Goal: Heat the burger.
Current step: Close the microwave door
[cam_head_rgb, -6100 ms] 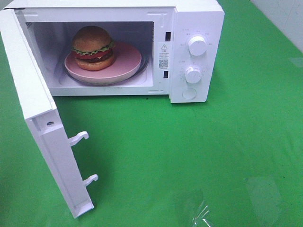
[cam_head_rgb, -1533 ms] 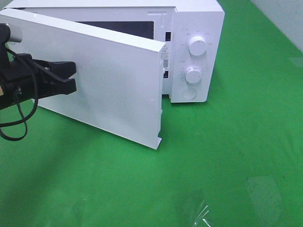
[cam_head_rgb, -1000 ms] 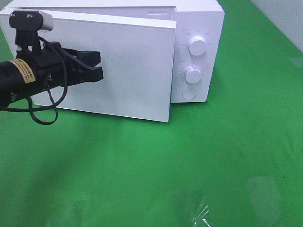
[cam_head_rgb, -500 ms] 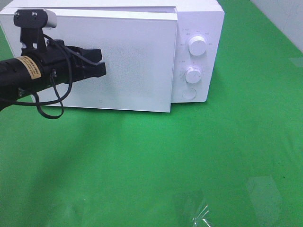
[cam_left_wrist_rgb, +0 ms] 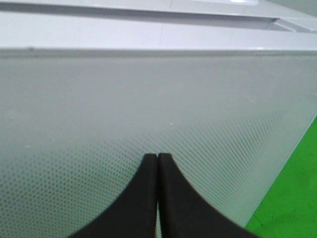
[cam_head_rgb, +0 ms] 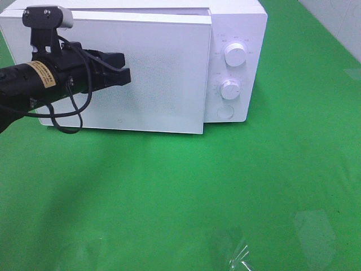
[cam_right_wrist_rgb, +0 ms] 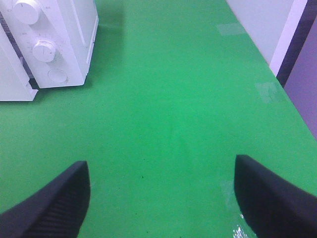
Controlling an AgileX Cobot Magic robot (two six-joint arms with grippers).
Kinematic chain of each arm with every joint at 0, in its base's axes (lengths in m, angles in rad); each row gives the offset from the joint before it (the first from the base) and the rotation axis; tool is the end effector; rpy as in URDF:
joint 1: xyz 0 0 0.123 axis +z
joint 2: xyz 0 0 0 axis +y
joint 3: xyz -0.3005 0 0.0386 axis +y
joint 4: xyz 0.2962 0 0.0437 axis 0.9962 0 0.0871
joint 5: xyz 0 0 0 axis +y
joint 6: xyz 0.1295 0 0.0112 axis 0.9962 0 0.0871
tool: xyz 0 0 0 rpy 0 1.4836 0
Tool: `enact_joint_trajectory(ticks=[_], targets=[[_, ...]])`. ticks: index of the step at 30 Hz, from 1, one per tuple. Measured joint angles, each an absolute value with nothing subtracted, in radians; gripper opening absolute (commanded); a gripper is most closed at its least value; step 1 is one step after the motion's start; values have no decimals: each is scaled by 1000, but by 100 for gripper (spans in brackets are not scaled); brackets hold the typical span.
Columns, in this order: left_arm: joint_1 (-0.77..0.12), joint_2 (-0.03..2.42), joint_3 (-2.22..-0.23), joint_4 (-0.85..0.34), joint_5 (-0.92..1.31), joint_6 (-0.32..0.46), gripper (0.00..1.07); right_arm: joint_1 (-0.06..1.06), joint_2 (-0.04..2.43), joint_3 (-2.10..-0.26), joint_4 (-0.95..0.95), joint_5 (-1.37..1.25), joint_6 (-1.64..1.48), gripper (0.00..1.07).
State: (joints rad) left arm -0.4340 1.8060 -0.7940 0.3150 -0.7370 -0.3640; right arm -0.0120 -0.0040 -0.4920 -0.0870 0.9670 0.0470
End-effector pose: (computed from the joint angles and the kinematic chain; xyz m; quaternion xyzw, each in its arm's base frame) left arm 0.3750 -0.2036 0.1513 0.1832 0.7548 -0.2512 0.5776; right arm 0.0592 -0.0100 0.2914 0.0240 0.8279 -0.0337 0.5594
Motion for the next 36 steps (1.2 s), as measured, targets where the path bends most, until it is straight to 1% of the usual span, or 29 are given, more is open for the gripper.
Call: enact_joint_trajectory(ticks=[15, 23, 27, 29, 36], targets=[[-435, 1868, -853, 323, -737, -371, 0, -12, -4, -492, -87, 967, 47, 75], [-448, 1914, -912, 382, -735, -378, 0, -12, -4, -492, -87, 967, 47, 75], [-455, 1926, -946, 393, -723, -379, 0, -12, -4, -492, -87, 967, 47, 75], [-458, 1930, -969, 423, -707, -378, 0, -12, -4, -492, -87, 967, 47, 75], [-458, 1941, -973, 429, -712, -360, 0, -12, -4, -492, -87, 967, 47, 75]])
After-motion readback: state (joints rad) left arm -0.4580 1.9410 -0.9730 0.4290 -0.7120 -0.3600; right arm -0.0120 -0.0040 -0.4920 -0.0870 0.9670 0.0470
